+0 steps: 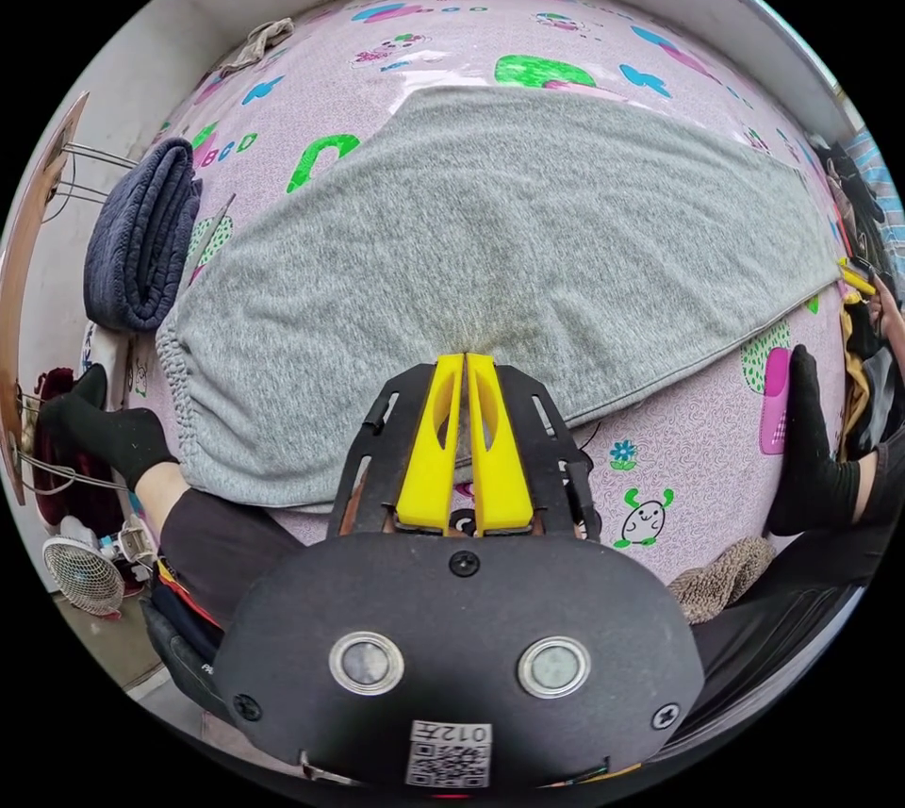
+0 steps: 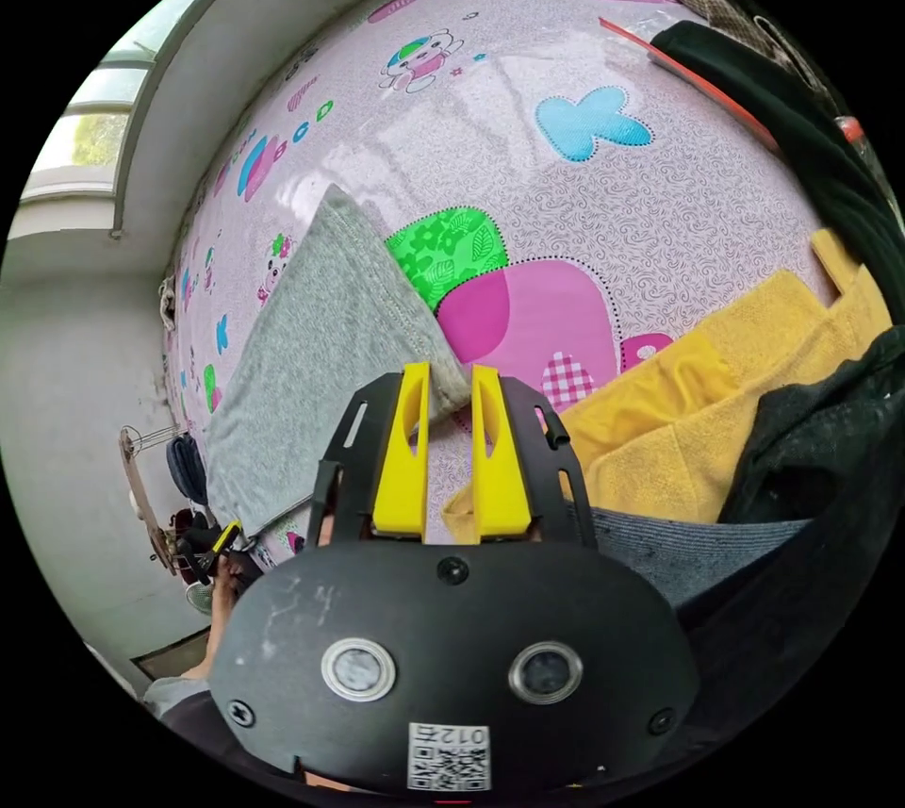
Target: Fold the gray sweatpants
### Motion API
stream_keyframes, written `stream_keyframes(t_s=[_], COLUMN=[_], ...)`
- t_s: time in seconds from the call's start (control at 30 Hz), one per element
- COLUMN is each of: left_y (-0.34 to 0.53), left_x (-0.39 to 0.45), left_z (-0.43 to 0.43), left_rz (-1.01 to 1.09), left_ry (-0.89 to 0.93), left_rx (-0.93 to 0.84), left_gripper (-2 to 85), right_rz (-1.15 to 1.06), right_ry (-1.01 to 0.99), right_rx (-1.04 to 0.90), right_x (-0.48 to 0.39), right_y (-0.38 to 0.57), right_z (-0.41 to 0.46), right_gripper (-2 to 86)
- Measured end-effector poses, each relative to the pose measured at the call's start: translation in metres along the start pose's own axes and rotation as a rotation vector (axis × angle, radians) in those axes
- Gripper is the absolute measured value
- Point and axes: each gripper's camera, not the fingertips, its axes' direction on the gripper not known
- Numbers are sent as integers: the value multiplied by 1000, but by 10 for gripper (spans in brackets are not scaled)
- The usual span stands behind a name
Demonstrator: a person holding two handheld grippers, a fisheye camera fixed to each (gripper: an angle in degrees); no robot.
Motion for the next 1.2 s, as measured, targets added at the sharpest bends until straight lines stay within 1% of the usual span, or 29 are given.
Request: stream_keyframes(t_s=[0.07, 0.27, 0.3, 0.37, 0.4, 0.47, 0.53, 0.57, 0.6, 0.73, 0.87, 0.97, 1.2], left_y=[8, 25, 27, 30, 27, -2, -31, -52, -62, -129, -164, -176, -186], left_x=[-3, -20, -23, -31, -31, -20, -2, 14, 22, 81, 142, 169, 189], left_z=[0, -9, -15, -46, -52, -62, -63, -61, -60, -53, -40, -33, -20], left_rz=[-11, -36, -51, -66, -60, 50, 159, 240, 273, 467, 663, 764, 852], left_ry=[1, 16, 20, 19, 18, 18, -12, -31, -35, 30, 12, 27, 8], left_rx=[13, 23, 47, 204, 228, 252, 266, 289, 299, 340, 324, 287, 208], left_gripper=[5, 1, 1, 1, 1, 5, 10, 16, 19, 36, 44, 46, 33], right_rz=[21, 21, 24, 20, 6, -29, -118, -145, -186, -325, -370, -391, -448], right_ry=[-21, -13, -17, -18, -7, 33, 79, 80, 81, 145, 170, 150, 152], right_rx=[32, 36, 36, 33, 25, 61, 108, 105, 89, 98, 73, 78, 59], right_x=[1, 1, 2, 2, 1, -5, -18, -21, -29, -59, -75, -84, -92], right_y=[2, 8, 9, 10, 10, 9, 4, 2, -5, -31, -55, -67, -75], right_z=[-5, -13, -13, -15, -17, -24, -33, -35, -36, -35, -20, -9, 15], right_gripper=[76, 61, 61, 62, 62, 61, 58, 58, 58, 58, 67, 76, 67])
